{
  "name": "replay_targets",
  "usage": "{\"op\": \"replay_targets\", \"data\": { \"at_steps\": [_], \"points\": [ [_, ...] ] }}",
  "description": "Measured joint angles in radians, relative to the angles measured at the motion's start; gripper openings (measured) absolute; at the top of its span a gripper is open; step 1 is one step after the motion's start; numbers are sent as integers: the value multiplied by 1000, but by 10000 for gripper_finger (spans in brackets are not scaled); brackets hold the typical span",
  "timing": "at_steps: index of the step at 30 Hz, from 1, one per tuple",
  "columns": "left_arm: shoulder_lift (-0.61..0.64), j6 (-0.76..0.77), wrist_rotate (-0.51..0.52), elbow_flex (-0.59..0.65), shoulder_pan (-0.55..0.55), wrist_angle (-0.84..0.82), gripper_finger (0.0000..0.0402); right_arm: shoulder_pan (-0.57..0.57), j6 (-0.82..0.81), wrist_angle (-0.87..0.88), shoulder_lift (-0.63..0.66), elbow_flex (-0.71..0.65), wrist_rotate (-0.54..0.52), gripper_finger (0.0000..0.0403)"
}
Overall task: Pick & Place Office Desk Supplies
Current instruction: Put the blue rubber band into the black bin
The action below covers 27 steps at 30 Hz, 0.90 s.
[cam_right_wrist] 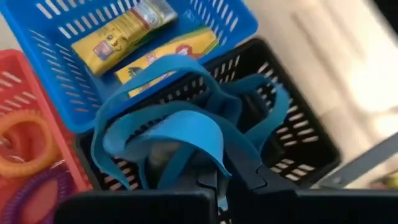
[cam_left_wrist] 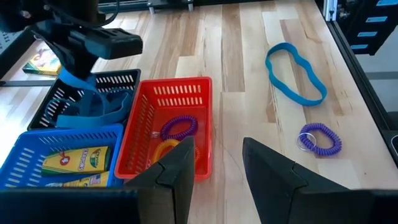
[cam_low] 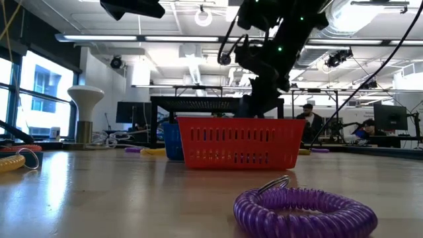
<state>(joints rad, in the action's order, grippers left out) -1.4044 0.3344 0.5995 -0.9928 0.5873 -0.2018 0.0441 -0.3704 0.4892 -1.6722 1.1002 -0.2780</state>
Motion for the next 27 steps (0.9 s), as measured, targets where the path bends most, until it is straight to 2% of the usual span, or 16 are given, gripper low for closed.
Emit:
{"op": "replay_targets", "data": {
  "at_steps": [12,20,27],
  "points": [
    [0,0,0,0,0,0,130,117,-207,9,-22,0,222,3],
    [0,0,0,0,0,0,130,147,-255,-15,-87,-1,239,3],
    [0,4,0,0,0,-1,130,156,-203,-40,-132,-1,246,4]
  ]
}}
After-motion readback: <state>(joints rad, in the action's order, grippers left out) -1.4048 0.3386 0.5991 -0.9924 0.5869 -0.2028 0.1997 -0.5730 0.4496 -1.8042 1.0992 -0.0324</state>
